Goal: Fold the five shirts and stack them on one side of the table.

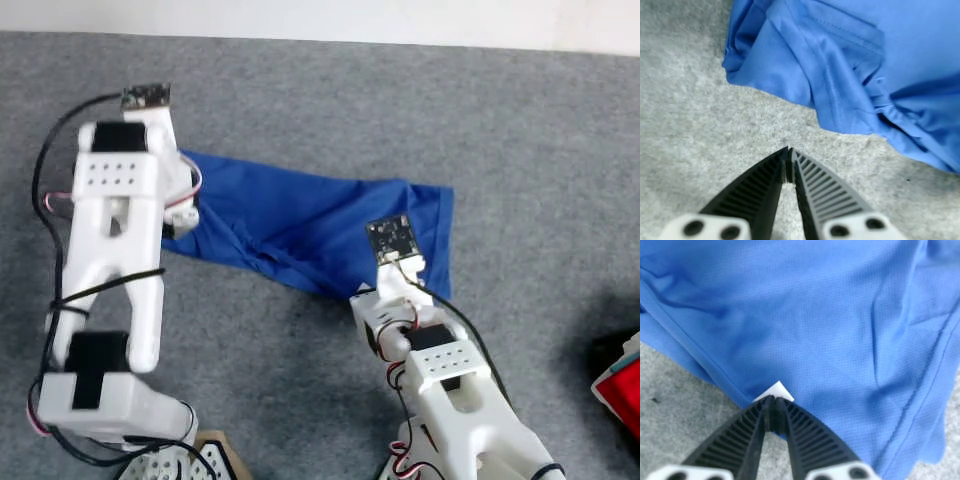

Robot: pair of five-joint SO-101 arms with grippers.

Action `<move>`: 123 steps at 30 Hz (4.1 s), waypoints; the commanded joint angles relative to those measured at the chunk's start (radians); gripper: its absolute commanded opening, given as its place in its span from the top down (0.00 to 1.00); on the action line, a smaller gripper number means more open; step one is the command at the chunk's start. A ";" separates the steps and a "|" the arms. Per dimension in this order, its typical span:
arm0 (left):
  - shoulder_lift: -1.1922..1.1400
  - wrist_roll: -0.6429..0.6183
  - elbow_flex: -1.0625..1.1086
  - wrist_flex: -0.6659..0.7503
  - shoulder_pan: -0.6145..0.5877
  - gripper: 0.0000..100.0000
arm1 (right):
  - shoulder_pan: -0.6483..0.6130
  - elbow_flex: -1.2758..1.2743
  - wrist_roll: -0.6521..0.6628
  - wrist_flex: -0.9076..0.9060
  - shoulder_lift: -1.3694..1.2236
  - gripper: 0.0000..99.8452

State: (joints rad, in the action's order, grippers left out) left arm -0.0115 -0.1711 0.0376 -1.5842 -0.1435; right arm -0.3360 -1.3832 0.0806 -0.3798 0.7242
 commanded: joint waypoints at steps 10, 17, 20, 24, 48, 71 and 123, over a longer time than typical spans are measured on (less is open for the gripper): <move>-0.067 0.011 0.229 0.292 0.153 0.99 | -0.005 0.002 0.012 0.013 0.016 0.99; -0.174 0.009 0.163 0.307 0.205 0.99 | -0.005 0.002 0.012 0.013 0.019 0.99; -0.219 0.009 0.116 0.302 0.203 0.99 | -0.005 0.002 0.012 0.013 0.019 0.99; -0.272 0.009 0.045 0.305 0.203 0.99 | -0.005 0.002 0.012 0.013 0.019 0.99; -0.341 -0.003 -0.435 0.133 0.107 0.99 | -0.005 0.002 0.012 0.013 0.015 0.99; -0.090 0.077 0.280 0.311 0.151 0.99 | -0.005 0.002 0.012 0.013 0.019 0.99; -0.410 0.002 -0.765 -0.126 0.120 0.99 | -0.005 0.002 0.037 0.013 0.018 0.99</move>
State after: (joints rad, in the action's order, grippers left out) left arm -0.5148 -0.1634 -0.6774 -1.5459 -0.0084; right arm -0.3360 -1.3832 0.1036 -0.3798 0.7242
